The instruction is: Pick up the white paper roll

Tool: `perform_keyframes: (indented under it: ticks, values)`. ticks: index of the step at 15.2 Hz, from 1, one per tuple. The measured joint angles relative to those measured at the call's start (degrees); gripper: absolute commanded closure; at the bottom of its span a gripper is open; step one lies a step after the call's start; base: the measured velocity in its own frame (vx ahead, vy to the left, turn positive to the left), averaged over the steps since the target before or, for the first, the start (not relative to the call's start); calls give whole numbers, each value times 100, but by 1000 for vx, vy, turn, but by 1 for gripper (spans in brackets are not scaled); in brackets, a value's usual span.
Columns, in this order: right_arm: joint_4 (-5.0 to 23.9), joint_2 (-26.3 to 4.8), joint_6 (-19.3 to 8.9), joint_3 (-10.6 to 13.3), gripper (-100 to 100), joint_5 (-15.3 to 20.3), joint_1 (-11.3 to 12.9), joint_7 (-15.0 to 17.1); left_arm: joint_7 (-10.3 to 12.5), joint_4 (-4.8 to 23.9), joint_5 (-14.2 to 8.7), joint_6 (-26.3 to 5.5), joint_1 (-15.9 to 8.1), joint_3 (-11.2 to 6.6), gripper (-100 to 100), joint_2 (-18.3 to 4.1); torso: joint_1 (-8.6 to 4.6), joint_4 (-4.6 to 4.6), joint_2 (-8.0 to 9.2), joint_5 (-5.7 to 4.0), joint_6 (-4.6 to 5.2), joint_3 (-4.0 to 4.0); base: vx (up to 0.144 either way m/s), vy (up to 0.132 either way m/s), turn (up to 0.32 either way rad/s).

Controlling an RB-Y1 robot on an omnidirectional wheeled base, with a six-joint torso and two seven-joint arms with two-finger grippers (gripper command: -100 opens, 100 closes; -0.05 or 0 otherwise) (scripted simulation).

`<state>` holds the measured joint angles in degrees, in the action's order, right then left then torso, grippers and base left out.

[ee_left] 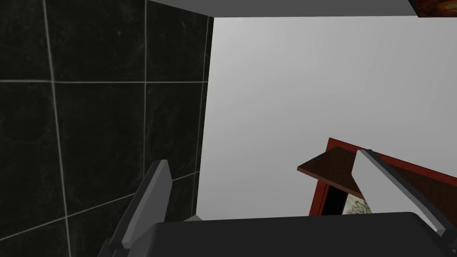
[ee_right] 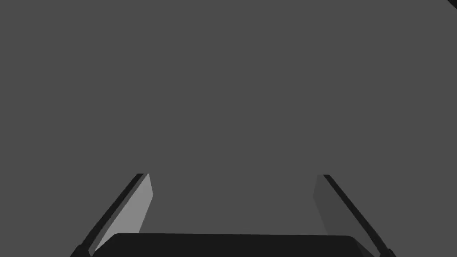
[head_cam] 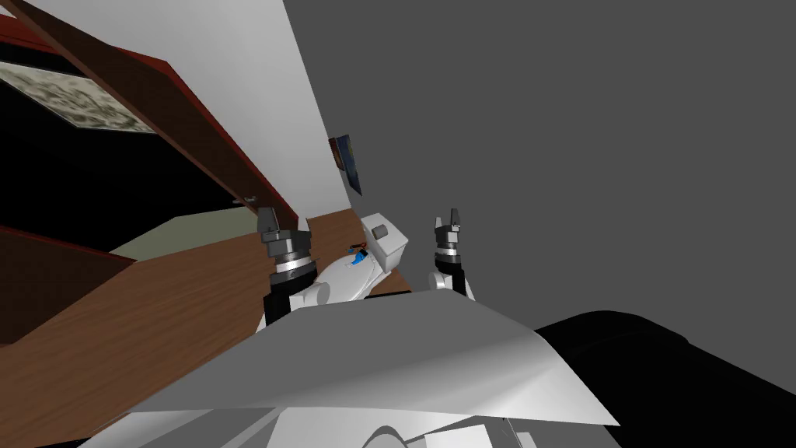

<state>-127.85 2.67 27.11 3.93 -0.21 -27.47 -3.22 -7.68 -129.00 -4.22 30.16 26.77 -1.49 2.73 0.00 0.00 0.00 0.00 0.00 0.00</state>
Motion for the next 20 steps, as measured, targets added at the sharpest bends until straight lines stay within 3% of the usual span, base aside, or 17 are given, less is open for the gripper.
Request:
perform_keyframes:
  ticks: [4, 8, 15, 20]
  values:
    - [0, -1, 0, 0, 0, 0, 0, 0, 35, 175, -16, -36, -78, 45, -100, -411, 27, 0, 3, 6, 1, 1, -8, 59, -99]
    - [0, -1, 0, -1, 0, 0, 1, 0, 108, 550, -22, -122, -245, 142, -100, -817, 43, 0, 1, 9, 2, 0, -9, 90, -127]
    - [0, -1, 0, 0, 0, 0, 1, 0, 265, 1216, -11, -362, -607, 316, -100, -1203, 26, 3, 14, 6, 4, 8, -40, 48, -138]
    - [0, 0, 0, 0, 0, 0, 0, 0, 309, 1505, 40, -490, -748, 471, -100, -1264, 7, 1, 2, 2, 0, 1, -17, 19, -58]
